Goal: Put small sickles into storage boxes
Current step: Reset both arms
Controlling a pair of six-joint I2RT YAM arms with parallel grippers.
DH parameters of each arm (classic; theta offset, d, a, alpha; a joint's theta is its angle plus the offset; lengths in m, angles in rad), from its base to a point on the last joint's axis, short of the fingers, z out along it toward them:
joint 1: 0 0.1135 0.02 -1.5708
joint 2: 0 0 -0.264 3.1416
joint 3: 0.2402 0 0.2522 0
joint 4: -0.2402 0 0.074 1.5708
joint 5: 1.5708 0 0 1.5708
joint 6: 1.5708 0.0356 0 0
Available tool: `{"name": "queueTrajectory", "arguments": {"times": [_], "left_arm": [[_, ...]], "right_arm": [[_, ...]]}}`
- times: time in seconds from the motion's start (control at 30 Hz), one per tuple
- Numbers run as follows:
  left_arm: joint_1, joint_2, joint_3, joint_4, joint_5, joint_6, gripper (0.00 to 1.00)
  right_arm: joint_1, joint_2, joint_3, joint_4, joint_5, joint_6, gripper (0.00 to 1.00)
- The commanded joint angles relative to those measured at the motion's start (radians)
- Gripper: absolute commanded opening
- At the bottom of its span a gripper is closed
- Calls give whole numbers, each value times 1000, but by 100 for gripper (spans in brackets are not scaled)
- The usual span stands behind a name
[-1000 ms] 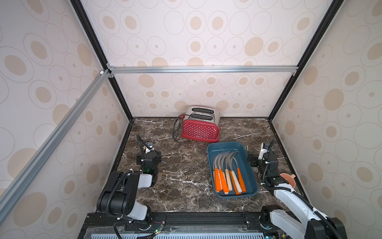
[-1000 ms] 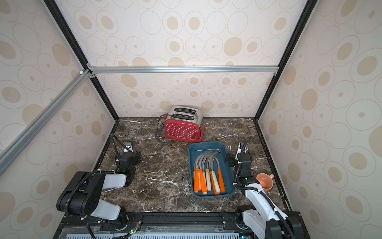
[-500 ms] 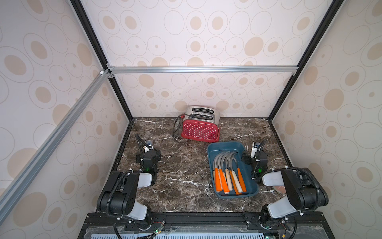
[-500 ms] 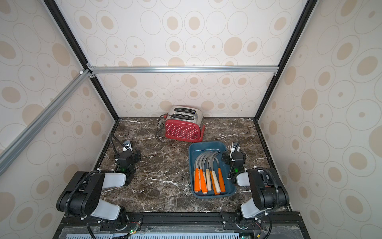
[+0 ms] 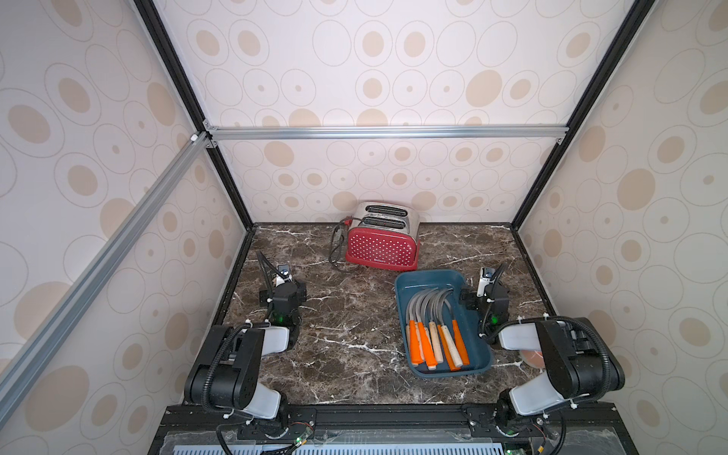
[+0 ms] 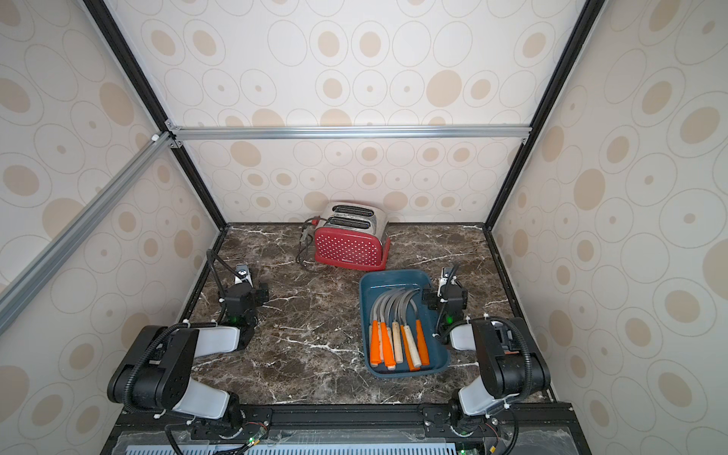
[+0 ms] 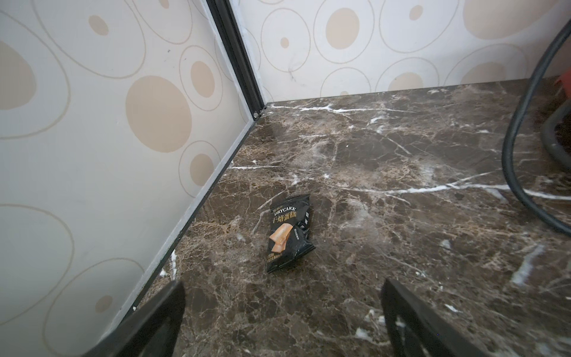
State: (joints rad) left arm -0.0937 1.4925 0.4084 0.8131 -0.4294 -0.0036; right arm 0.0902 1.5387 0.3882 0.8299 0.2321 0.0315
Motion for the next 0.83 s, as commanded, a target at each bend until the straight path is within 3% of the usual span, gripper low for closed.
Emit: {"name": "queueTrajectory", "arguments": {"times": [0.0,0.2,0.8], "left_arm": [[22,8,53,-58,31,-6,99],[46,23,103,-138,79,-19,99],[46,22,102,-138,80,-19,99]], "right_arm": [[-6,0,18,-3,33,-15,100],[-6,0,18,-1,34,-15,100],[-7,0,20,-5,32,-13,100]]}}
